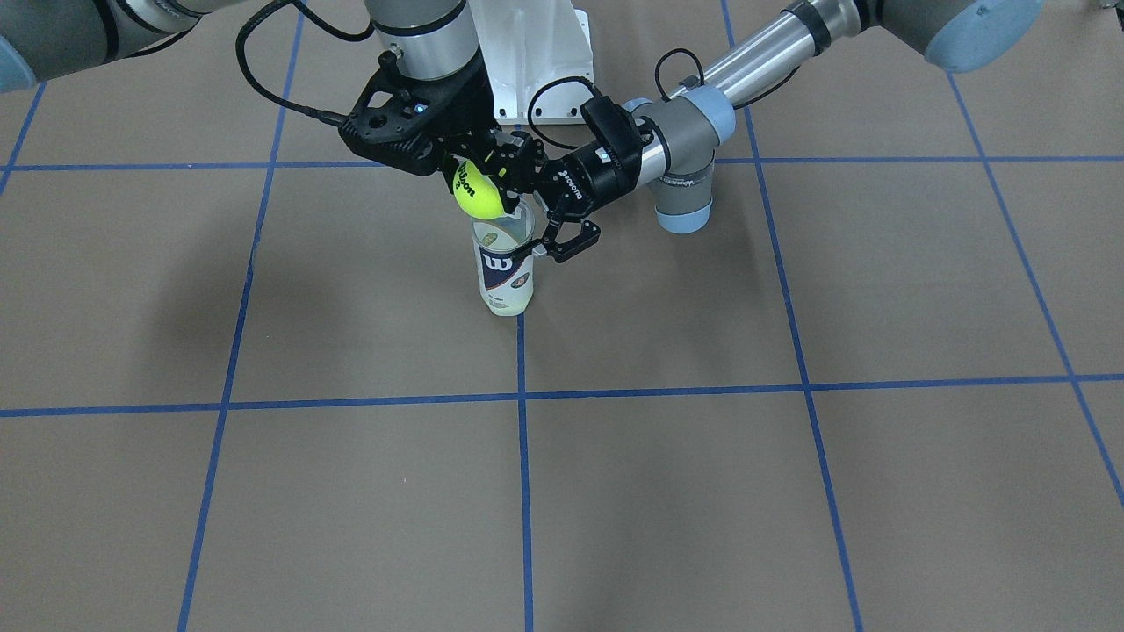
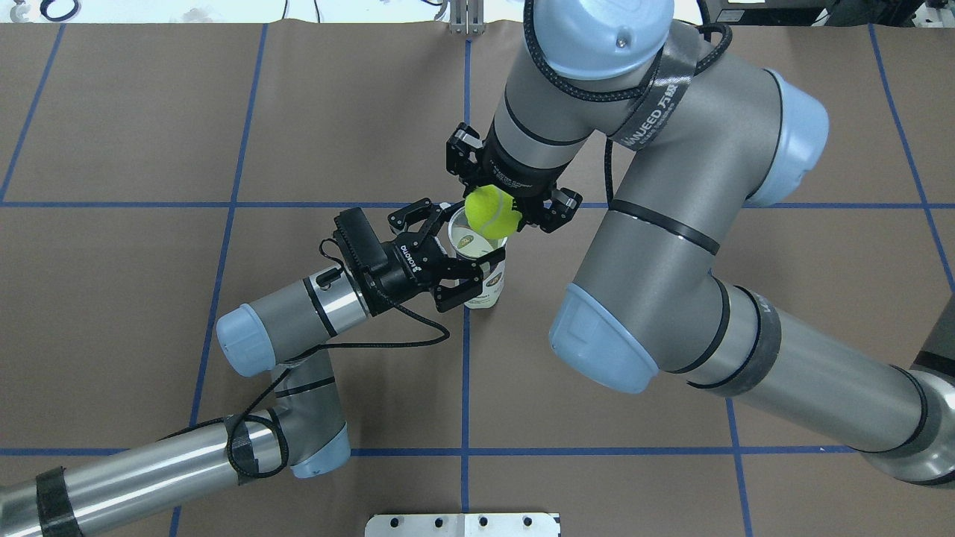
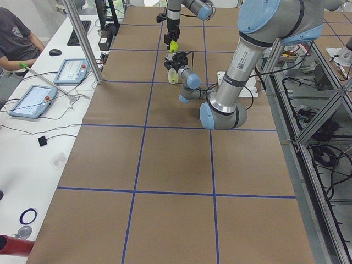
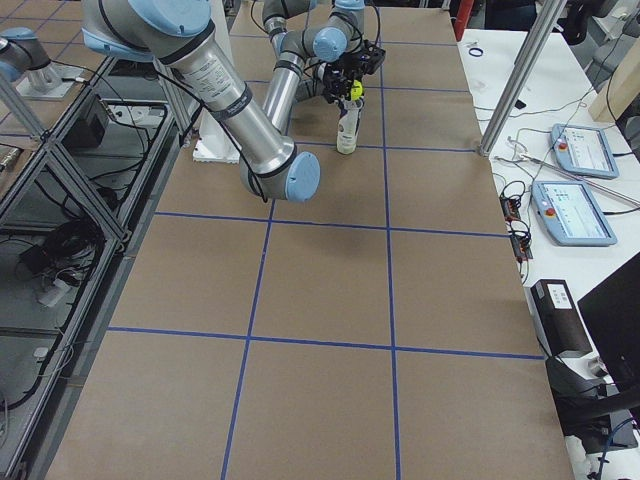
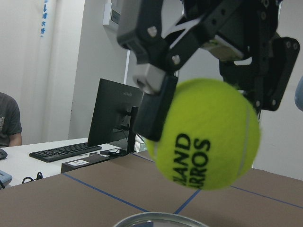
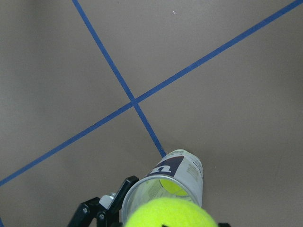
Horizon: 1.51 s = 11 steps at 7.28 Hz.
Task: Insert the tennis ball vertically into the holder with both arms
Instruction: 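Open the right gripper to drop the second ball into the can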
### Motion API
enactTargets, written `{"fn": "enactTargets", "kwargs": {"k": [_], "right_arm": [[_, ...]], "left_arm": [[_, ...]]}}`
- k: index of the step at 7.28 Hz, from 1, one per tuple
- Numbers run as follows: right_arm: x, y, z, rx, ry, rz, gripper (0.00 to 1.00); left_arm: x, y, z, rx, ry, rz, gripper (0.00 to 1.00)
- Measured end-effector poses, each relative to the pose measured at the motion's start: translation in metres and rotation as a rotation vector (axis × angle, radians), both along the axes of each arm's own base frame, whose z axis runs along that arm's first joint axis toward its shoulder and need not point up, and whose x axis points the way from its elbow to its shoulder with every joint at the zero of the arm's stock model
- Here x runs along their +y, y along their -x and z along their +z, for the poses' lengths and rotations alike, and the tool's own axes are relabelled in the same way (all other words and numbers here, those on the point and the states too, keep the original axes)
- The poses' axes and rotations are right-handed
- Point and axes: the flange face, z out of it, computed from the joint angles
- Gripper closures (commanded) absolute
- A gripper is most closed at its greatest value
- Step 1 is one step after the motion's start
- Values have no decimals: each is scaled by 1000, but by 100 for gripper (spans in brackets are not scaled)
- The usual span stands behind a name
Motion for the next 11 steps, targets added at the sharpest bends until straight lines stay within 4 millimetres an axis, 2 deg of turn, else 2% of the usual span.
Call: {"fn": "enactTargets", "kwargs": {"k": [2, 3, 4, 5, 8, 11], "right_arm": [[-5, 11, 1, -6, -12, -5, 100], [-8, 16, 2, -13, -18, -5, 96], [-10, 18, 2, -16, -20, -6, 15], [-10, 18, 3, -17, -21, -6, 0], [-9, 16, 4, -20, -27, -9, 0], [-14, 3, -1, -35, -33, 0, 0]], "left_arm": [[0, 0, 0, 0, 0, 0, 14], [0, 0, 0, -1, 0, 0, 14], [0, 0, 0, -1, 0, 0, 14], [0, 0, 0, 0, 0, 0, 14], [0, 0, 1, -1, 0, 0, 14], [0, 0, -2, 5, -2, 0, 1]]}}
